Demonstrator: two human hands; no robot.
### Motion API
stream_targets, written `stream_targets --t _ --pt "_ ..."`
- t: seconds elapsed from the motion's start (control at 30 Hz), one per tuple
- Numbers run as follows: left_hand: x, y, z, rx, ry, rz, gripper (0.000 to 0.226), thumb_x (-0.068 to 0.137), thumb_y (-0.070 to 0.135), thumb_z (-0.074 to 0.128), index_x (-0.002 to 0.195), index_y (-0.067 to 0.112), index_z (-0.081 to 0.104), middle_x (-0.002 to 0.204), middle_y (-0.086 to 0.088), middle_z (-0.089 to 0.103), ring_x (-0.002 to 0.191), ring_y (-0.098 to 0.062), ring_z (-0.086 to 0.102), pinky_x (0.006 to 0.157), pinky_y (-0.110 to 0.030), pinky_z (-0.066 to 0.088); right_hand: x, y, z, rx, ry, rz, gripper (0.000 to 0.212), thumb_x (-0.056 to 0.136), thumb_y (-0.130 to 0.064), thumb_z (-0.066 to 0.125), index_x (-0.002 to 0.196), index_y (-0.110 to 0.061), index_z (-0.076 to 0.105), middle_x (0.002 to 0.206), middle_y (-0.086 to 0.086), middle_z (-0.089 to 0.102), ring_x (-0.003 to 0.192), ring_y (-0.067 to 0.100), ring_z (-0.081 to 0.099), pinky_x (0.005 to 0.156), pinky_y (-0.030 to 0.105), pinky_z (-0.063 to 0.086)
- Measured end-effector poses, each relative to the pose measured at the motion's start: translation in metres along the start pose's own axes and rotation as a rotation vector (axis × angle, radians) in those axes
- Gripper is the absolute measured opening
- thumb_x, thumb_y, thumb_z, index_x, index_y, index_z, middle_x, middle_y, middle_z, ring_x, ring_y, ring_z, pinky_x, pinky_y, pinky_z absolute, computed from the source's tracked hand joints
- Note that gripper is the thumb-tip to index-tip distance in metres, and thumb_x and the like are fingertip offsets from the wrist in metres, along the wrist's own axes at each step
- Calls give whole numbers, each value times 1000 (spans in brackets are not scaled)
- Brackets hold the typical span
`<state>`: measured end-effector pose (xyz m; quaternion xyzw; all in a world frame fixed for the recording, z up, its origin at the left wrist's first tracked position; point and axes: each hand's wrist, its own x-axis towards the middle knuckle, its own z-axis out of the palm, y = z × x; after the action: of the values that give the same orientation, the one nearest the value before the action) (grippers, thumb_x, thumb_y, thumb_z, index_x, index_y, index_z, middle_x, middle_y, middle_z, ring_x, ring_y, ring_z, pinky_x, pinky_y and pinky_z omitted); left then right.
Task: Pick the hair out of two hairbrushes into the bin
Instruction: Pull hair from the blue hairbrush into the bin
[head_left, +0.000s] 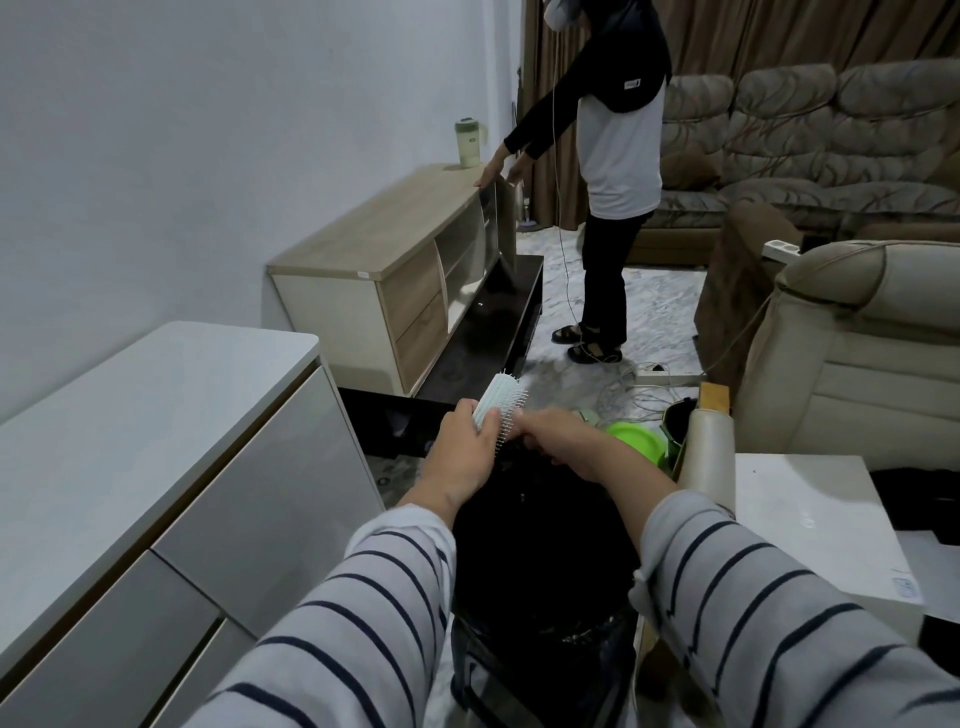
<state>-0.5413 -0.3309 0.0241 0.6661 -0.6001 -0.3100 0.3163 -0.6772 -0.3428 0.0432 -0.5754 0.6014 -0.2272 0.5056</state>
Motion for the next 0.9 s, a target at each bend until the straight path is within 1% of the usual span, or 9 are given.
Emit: stream_targets --t 0.1,0.23,0.37,0.53,0.6,0.67,0.77,0.83,0.9 --pt "0 -1 -2 -57 -7 -26 58 73 67 33 106 22 50 107 -12 63 92 -37 65 84 -52 54 3 -1 -1 15 75 -74 32 93 -22 41 62 -21 46 63 -3 40 58 12 34 54 26 26" --pt "2 -2 -6 -103 -8 -67 36 91 50 40 105 17 48 103 -12 64 93 -36 65 87 -49 54 9 0 -6 315 155 -77 36 97 -26 32 62 -23 38 60 -6 32 55 10 27 55 28 22" --pt "2 -9 -7 -161 16 -139 36 95 47 41 107 14 45 103 -13 61 97 -38 65 90 -49 52 11 4 -13 438 257 -89 38 99 -26 30 61 -23 37 57 -6 28 52 10 23 51 26 18" --pt "4 -4 -9 -305 45 -221 40 97 49 31 110 15 46 109 -9 58 97 -32 63 74 -41 51 7 18 -12 1 359 -60 33 95 -13 35 63 -14 43 67 8 43 68 21 38 52 27 26" --pt "7 1 -9 -398 39 -283 44 99 44 26 119 12 48 115 -10 56 87 -27 61 53 -28 44 4 23 -9 -197 318 -29 29 94 -7 36 76 -5 59 80 22 52 79 27 47 65 34 34" --pt "9 4 -10 -527 31 -371 43 96 34 27 120 9 54 112 -12 57 67 -22 59 41 -20 36 0 27 -7 -231 209 41 30 95 -9 39 103 1 66 95 20 64 80 26 53 84 33 45" --pt "6 8 -11 -655 -5 -436 28 92 20 30 93 8 56 93 -10 56 45 -16 54 43 -19 29 -4 25 -6 -338 43 88 34 90 -3 44 112 -11 69 120 12 67 101 23 62 96 31 46" --pt "2 10 -11 -702 -41 -439 26 93 17 31 99 7 54 97 -12 58 48 -18 56 45 -21 30 -4 22 -7 -473 136 72 39 85 -3 47 105 -24 72 119 4 68 114 23 60 108 39 39" --pt "-2 11 -11 -753 -86 -430 27 93 14 31 108 5 51 96 -13 58 45 -16 58 41 -18 30 -4 17 -10 -481 310 16 25 80 -11 62 93 -27 76 106 2 73 107 22 64 102 37 44"
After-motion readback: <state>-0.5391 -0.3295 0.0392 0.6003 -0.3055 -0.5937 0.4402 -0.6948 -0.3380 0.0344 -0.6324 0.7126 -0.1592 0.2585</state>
